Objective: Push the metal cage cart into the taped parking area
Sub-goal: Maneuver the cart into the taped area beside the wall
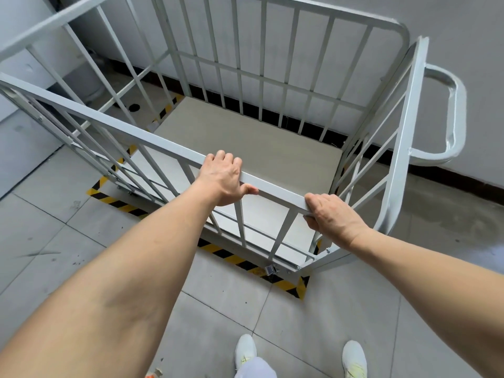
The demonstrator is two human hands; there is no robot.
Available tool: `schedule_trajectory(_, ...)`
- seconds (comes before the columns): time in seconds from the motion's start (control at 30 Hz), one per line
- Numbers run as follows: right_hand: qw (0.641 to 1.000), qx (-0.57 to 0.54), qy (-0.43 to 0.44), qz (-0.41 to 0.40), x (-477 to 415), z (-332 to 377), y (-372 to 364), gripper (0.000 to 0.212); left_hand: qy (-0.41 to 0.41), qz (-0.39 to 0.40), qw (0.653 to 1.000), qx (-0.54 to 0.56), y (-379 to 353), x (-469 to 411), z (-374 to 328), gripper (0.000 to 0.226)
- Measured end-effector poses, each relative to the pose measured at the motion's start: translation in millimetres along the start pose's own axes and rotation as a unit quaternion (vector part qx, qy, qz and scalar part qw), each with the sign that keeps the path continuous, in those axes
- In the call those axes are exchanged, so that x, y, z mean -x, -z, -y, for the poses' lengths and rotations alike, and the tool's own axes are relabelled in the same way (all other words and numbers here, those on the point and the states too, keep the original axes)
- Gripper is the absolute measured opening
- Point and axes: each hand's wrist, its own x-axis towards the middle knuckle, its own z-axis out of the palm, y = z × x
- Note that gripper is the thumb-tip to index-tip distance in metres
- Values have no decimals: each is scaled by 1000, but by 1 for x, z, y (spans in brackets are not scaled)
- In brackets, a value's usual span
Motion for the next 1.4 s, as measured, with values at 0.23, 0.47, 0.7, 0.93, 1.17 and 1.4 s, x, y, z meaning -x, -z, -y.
schedule_trajectory(0.23,999,-11,-31,15,-2,6,3,33,11,12,1000,4,-4,3,-3,77)
schedule_trajectory(0.47,997,-38,-46,49,-14,14,2,22,10,39,999,-5,-4,1,11,78)
schedule_trajectory(0.7,995,-66,-31,71,-41,26,3,24,37,50,998,-7,-2,-5,36,76)
schedule_trajectory(0.93,993,-56,-37,99,-52,31,3,30,64,59,996,23,-6,-7,45,76)
schedule_trajectory(1.17,992,-42,-42,113,-45,27,7,29,73,60,995,42,-2,-5,34,76)
schedule_trajectory(1.4,993,-58,-33,93,-44,24,6,26,80,64,994,37,0,-5,28,75)
